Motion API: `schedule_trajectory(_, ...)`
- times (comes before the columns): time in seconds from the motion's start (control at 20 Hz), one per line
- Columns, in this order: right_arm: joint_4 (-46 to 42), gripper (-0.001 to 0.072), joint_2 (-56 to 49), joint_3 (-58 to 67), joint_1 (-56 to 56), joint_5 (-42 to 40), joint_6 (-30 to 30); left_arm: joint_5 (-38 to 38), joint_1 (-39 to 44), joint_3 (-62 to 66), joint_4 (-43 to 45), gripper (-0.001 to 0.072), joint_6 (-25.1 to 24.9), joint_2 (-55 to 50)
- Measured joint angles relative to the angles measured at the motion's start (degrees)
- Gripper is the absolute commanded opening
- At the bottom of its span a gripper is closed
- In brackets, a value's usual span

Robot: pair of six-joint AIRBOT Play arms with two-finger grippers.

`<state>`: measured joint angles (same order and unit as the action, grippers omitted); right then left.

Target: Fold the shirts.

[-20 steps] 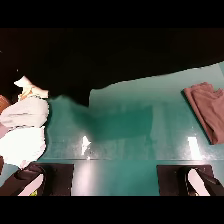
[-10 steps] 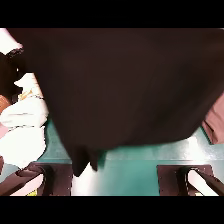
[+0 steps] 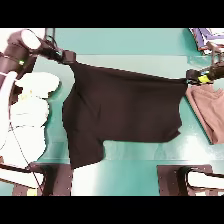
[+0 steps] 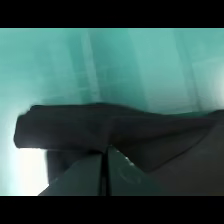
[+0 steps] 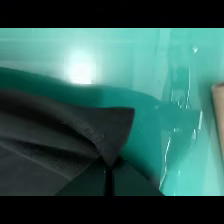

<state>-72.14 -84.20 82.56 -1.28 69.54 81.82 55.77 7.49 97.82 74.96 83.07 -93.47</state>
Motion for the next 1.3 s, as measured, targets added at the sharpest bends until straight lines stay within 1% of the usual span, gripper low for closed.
schedule_trajectory(0.1,-0.2,0.0016,-4.4,3.0,0.2,-1.2,0.1,-3.2,0.0,-0.2,-0.3,0.0032,0.0,-3.3)
schedule_trajectory(0.15,-0.2,0.0019,-6.5,4.7,0.2,-1.3,0.1,-4.5,0.0,-0.2,-0.4,0.0221,-0.1,-4.3)
schedule_trajectory(0.2,-0.1,0.0101,-8.2,6.4,0.3,-1.3,0.1,-5.3,0.0,-0.2,-0.4,0.0439,-0.2,-5.1)
schedule_trajectory(0.25,0.5,0.033,-9.7,8.2,0.4,-1.3,0.2,-5.9,0.0,-0.2,-0.4,0.043,-0.1,-5.6)
schedule_trajectory(0.3,1.0,0.045,-11.0,9.7,0.4,-1.1,0.2,-6.1,-0.1,-0.2,-0.5,0.043,-0.1,-6.0)
schedule_trajectory(0.4,1.9,0.0448,-12.7,12.6,0.4,0.0,0.2,-4.3,-0.2,0.7,-0.4,0.043,-0.1,-6.6)
schedule_trajectory(0.45,2.3,0.0444,-13.1,13.9,0.2,1.2,0.2,-2.0,-0.6,1.7,-0.4,0.043,-0.1,-6.7)
schedule_trajectory(0.6,2.8,0.0444,-11.8,14.9,-0.9,5.9,-0.8,8.3,-4.0,4.7,-0.3,0.043,-0.1,-6.5)
schedule_trajectory(0.75,3.2,0.0444,-6.3,9.6,-2.7,8.7,-2.7,19.1,-9.4,5.3,-2.8,0.0429,0.0,-4.9)
schedule_trajectory(0.85,3.5,0.0444,-0.9,3.6,-4.0,9.7,-3.9,23.8,-12.1,2.8,-4.9,0.043,0.0,-2.2)
schedule_trajectory(0.95,3.5,0.0444,4.6,-3.1,-5.3,10.3,-5.0,25.8,-13.7,-3.1,-5.9,0.043,-0.2,2.1)
schedule_trajectory(1.05,3.6,0.0444,9.9,-9.3,-6.3,10.4,-5.9,25.8,-14.6,-11.7,-6.5,0.043,-0.5,7.9)
schedule_trajectory(1.3,3.6,0.0444,20.7,-20.3,-7.8,8.5,-7.0,21.8,-15.5,-36.0,-6.4,0.043,-1.3,21.7)
